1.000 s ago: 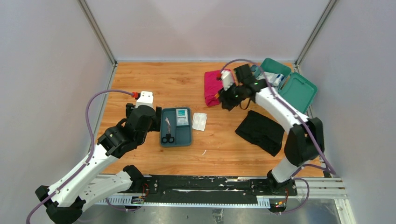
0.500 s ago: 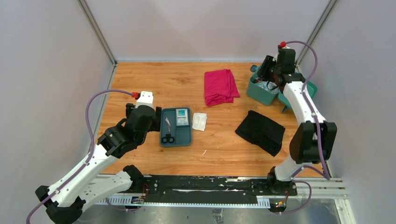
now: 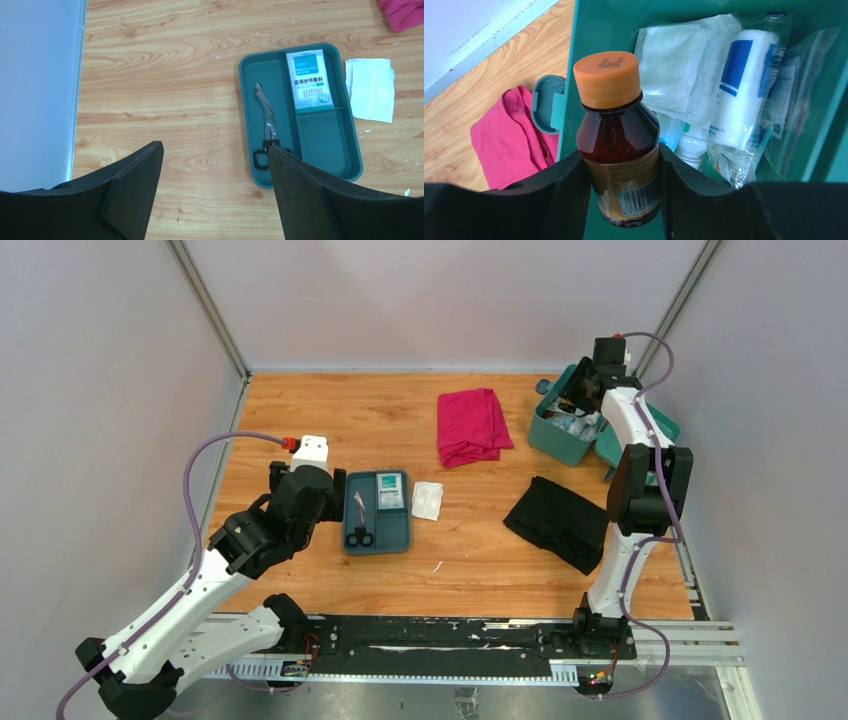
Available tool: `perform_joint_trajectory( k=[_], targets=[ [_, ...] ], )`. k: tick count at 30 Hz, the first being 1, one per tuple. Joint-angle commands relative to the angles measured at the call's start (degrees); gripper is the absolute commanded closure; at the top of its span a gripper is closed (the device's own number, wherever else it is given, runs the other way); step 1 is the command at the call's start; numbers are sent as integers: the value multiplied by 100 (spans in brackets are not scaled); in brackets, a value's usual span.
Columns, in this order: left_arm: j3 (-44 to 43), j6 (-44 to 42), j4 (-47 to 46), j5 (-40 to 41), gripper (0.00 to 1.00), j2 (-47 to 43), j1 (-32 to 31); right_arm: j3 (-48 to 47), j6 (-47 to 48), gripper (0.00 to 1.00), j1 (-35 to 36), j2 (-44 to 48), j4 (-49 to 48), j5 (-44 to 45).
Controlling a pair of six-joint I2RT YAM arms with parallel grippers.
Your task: Organize the medicine kit
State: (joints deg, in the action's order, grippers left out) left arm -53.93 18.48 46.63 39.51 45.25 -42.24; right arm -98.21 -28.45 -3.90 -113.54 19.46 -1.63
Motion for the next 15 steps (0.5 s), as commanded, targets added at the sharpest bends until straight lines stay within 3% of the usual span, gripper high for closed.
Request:
perform_joint_trajectory(
  k=[1, 15],
  targets=[
    [41, 59, 8, 110, 18, -49, -39, -252, -233, 67, -58, -214, 239, 158],
    [41, 59, 11, 80, 18, -77, -39, -252, -171, 45, -58, -82, 362, 504]
  ],
)
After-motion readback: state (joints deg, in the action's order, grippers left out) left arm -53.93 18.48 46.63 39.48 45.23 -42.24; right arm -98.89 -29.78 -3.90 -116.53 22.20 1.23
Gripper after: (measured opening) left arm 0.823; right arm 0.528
